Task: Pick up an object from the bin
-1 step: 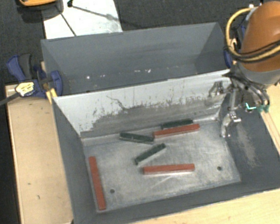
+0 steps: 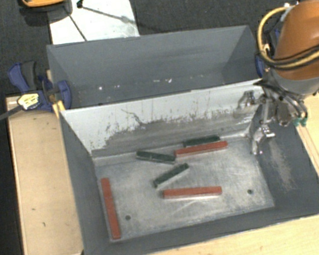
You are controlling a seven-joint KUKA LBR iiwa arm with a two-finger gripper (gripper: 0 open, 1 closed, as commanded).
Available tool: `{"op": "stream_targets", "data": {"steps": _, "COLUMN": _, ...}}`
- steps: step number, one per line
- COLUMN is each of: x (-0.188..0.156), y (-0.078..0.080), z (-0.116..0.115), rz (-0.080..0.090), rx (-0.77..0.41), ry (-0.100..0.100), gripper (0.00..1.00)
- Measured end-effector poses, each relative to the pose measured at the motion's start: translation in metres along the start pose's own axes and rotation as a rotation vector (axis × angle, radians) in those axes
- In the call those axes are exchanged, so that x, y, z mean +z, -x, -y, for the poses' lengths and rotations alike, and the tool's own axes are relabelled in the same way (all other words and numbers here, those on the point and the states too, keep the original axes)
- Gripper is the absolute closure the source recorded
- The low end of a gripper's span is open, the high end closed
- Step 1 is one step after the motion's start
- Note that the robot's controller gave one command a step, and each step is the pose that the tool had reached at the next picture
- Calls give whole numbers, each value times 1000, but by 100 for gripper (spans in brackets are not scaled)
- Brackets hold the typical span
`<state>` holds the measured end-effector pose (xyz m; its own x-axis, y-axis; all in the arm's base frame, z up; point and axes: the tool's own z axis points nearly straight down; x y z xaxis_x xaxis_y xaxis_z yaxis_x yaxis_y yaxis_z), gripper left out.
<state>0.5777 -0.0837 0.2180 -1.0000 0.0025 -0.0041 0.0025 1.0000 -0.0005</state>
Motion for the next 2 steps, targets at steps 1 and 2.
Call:
{"op": "stream_targets", "data": {"steps": 1, "x": 33, "y": -1, "z": -51, "rz": 1, "rx": -108, "ry": 0, "gripper": 0}}
{"op": "stream_targets", "data": {"steps": 2, "x": 61, "y": -4, "z": -71, "rz": -4, "rx": -257, "ry": 2, "gripper": 0}}
